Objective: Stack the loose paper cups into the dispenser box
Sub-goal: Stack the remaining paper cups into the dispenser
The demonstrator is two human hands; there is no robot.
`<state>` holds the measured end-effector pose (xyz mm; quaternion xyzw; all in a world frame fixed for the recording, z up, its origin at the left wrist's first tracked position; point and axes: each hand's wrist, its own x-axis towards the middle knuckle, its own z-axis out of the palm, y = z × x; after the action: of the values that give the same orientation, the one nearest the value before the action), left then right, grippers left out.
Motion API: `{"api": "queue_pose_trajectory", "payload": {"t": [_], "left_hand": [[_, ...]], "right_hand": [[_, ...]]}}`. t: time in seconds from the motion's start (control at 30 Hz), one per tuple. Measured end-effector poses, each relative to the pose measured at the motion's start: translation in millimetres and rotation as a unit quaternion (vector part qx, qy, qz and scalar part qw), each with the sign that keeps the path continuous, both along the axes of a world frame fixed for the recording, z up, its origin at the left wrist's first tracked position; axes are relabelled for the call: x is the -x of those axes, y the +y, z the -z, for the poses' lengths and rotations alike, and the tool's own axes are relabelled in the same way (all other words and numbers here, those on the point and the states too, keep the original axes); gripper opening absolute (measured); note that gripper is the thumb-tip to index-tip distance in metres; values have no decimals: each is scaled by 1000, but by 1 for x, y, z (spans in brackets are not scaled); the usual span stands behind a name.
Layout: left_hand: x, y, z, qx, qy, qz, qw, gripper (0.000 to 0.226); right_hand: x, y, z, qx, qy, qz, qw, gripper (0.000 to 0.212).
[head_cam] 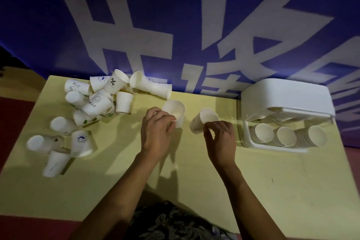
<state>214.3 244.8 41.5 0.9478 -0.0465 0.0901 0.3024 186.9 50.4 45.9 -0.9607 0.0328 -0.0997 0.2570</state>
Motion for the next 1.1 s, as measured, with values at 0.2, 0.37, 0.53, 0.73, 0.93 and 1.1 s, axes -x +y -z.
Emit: {"api": "queue_pose_trajectory", "payload": {"t": [0.2, 0.37, 0.53, 0.73, 0.93, 1.1], "left_hand": [[23, -82, -20, 24, -13, 9, 1000, 13], [32, -158, -22, 49, 42, 39, 997, 19], [34, -228, -31, 64, 34, 89, 993, 16], [27, -289, -32, 33, 44, 147, 988, 19], [13, -320, -3, -59, 89, 197, 975, 23], [2, -335, 21, -203, 141, 234, 940, 24]], "right_hand": [[28, -86, -19, -33, -10, 17, 999, 4], [46, -159, -21, -49, -23, 74, 996, 7], [55, -223, -17, -32, -28, 94, 995, 7], [48, -272, -8, 19, 1, 102, 995, 11], [41, -294, 17, 80, 48, 79, 993, 11], [35, -303, 44, 100, 119, 33, 987, 20]]}}
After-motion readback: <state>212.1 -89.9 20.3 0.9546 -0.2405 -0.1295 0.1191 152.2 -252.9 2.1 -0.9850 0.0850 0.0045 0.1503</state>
